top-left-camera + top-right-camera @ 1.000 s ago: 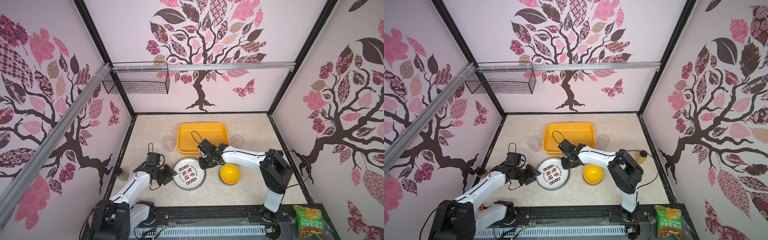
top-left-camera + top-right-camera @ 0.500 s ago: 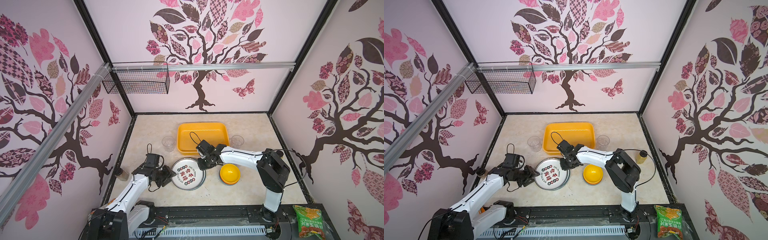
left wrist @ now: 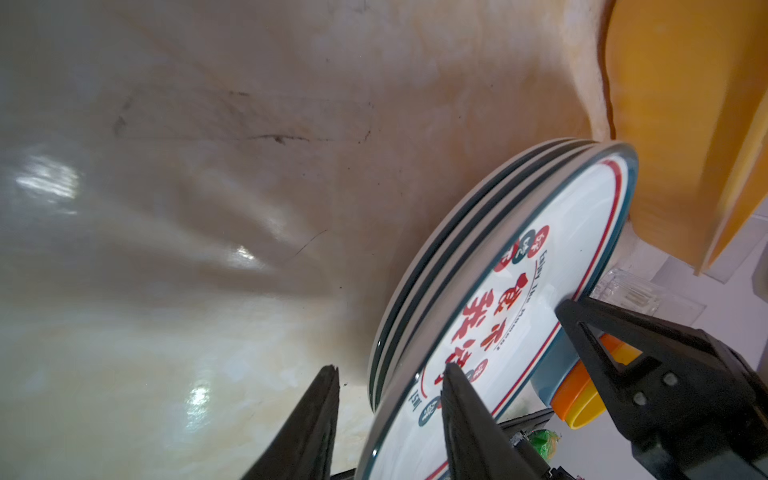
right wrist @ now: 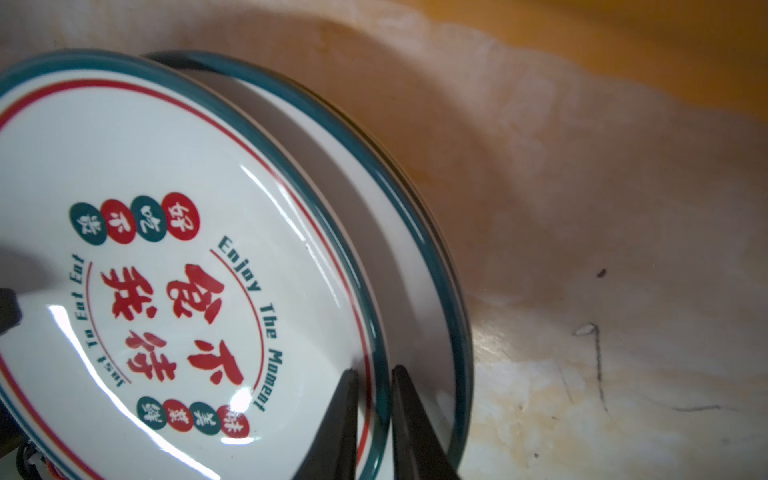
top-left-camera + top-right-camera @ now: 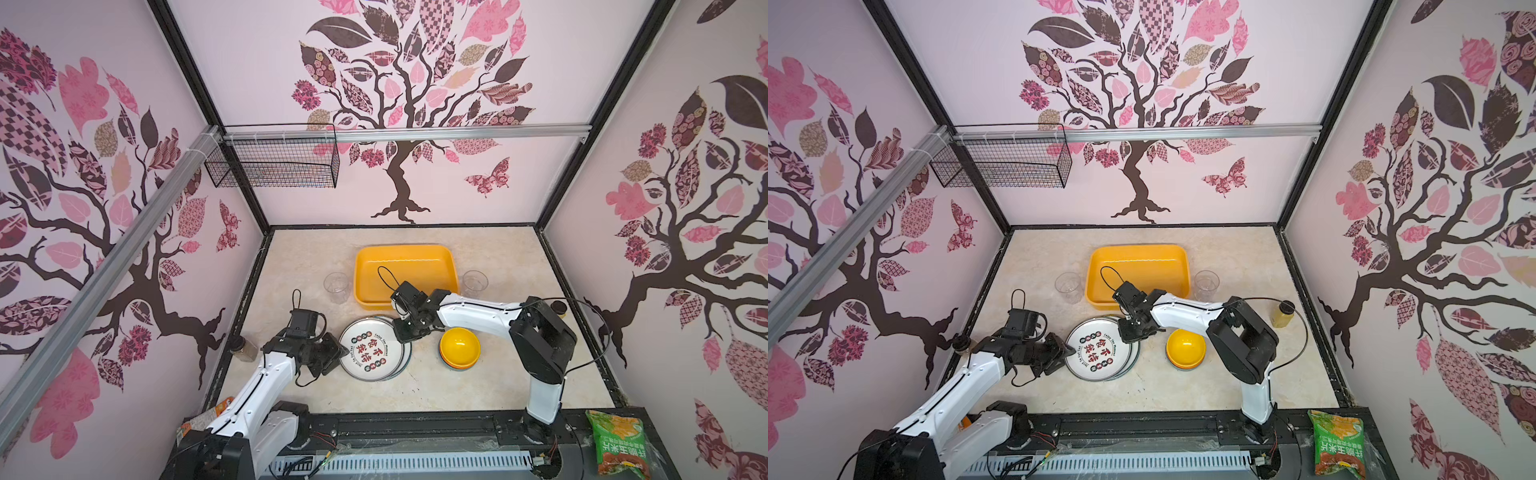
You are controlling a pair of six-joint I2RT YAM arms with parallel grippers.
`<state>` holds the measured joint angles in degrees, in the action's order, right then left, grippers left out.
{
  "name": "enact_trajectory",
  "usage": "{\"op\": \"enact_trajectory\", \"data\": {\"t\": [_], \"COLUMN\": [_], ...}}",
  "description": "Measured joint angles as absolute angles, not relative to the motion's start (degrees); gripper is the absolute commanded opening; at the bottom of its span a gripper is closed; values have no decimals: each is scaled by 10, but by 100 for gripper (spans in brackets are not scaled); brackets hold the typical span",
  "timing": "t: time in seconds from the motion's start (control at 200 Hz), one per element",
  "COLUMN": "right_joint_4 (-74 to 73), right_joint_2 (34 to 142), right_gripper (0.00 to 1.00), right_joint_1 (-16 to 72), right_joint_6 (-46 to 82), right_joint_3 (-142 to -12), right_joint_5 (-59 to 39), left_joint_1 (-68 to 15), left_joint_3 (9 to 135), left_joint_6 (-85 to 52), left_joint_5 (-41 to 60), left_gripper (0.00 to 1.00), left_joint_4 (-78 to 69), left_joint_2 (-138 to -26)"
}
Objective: Place the mixed dishes into the plastic bin
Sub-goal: 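Pinch the top red-lettered plate with the right gripper while the left braces the stack, then lift the red-lettered plate with the right gripper toward the yellow bin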
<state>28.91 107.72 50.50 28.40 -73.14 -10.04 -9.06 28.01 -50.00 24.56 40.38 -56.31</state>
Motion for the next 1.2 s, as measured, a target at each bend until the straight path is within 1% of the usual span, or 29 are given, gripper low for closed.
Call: {"op": "enact_trajectory", "data": {"t": [0.155,0.265,0.38,0.6,0.65,0.805,0.915,0.995,1.2], "right_joint_4": [286,284,283,283,283,284,282,280,276], "right_joint_2": [1077,1077,1078,1079,1079,1079,1079,1076,1042], "right_gripper": [16,15,15,16,17,22,26,31,37], "right_joint_1": [506,506,506,501,501,501,502,505,509], "right_joint_6": [283,282,281,281,281,280,280,281,281], "right_joint_3": [-731,-731,-731,-731,-731,-731,-731,-731,-730], "right_joint_5": [-111,-118,-121,-118,-116,-116,-116,-117,-114], "left_joint_1": [-91,-91,-91,-92,-92,-93,-94,-94,-94], "left_joint_3": [280,280,280,281,284,291,296,299,300], "left_joint_6": [-500,-499,-499,-482,-480,-479,-480,-481,-482], "left_joint_5": [245,242,235,245,248,250,251,250,241], "left_gripper": [36,31,22,14,13,7,5,0,0], "left_joint_4": [404,409,419,425,428,432,437,440,454], "left_joint_2": [-563,-563,-562,-538,-535,-527,-515,-501,-470]}}
